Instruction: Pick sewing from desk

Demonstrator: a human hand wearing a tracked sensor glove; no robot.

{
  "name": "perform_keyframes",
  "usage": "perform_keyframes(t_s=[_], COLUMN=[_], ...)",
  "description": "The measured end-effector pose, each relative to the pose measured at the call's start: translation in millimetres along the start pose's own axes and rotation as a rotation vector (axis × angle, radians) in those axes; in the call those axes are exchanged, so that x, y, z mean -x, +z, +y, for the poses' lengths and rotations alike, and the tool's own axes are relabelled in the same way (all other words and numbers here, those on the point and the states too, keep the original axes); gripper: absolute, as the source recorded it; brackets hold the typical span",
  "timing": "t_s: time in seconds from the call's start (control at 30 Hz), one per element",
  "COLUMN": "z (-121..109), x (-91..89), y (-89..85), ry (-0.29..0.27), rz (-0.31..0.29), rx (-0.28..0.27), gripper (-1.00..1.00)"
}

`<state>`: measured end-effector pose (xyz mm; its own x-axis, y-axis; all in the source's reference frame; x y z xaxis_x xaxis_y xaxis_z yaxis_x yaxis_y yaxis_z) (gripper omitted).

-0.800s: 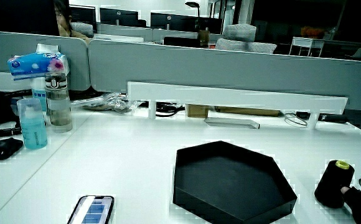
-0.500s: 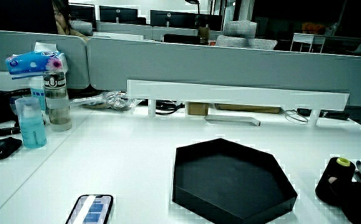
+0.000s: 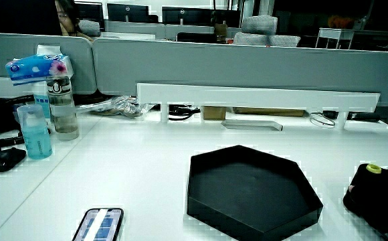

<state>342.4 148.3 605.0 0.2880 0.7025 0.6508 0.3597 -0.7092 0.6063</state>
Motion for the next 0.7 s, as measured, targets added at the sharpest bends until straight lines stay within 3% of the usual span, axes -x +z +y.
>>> perform_keyframes(t_s=[0.03, 0.07, 0.1, 0.17, 0.2, 0.23, 0.43, 0.5, 0.53, 0.7], z=[1, -1, 1, 1, -5, -1, -4, -6, -5, 1], x=[-0.9, -0.1, -2.8, -4.8, 4.0, -4.1, -18.2, -19.5, -18.6, 9.5], y=[0.7, 0.7, 0.6, 1.4, 1.5, 2.8, 7.6, 5.6, 4.1, -3.7], ry=[-0.003, 0.006, 0.016, 0.024, 0.005, 0.013, -0.013, -0.016, -0.016, 0.03], rz=[0.04, 0.009, 0.05, 0.044, 0.005, 0.04, 0.07, 0.127, 0.127, 0.135], rx=[0.04, -0.018, 0.034, 0.031, -0.011, 0.029, 0.045, 0.059, 0.071, 0.124], gripper=[0.67, 0.75, 0.83, 1.0, 1.0, 1.0, 1.0, 1.0, 1.0, 1.0])
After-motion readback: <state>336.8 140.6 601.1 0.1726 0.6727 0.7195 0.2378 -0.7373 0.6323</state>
